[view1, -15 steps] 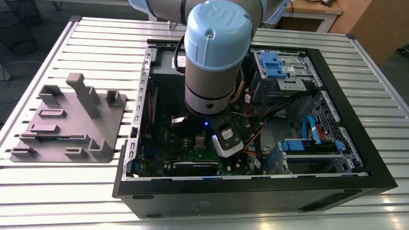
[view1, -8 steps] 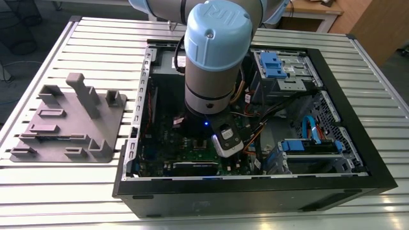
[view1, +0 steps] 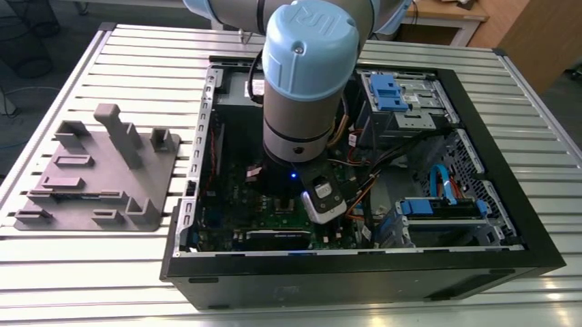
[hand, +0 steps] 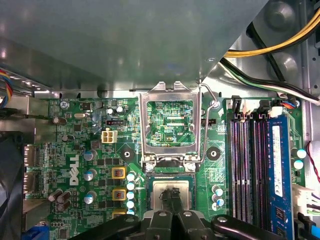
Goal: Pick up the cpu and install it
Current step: 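Place the cpu into insertion slot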
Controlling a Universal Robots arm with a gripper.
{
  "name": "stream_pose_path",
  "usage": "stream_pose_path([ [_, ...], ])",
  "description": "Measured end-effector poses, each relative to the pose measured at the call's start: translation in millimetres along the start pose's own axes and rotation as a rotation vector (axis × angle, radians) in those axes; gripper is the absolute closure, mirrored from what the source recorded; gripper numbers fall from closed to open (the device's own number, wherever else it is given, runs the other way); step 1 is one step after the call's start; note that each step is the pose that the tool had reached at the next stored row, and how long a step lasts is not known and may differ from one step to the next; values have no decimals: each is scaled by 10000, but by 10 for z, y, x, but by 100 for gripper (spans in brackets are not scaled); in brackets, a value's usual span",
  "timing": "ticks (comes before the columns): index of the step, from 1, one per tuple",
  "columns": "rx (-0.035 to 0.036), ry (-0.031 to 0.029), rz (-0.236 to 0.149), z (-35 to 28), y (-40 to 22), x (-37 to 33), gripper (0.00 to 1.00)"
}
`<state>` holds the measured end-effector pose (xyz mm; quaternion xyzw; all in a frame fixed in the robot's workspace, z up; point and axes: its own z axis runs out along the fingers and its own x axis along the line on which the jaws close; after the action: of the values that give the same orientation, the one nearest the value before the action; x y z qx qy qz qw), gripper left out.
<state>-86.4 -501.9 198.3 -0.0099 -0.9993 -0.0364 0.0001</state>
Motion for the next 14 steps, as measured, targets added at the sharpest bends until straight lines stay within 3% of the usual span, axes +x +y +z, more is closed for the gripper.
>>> stream_pose_path([
  [14, 0, -5, -1, -88, 6, 0, 89],
])
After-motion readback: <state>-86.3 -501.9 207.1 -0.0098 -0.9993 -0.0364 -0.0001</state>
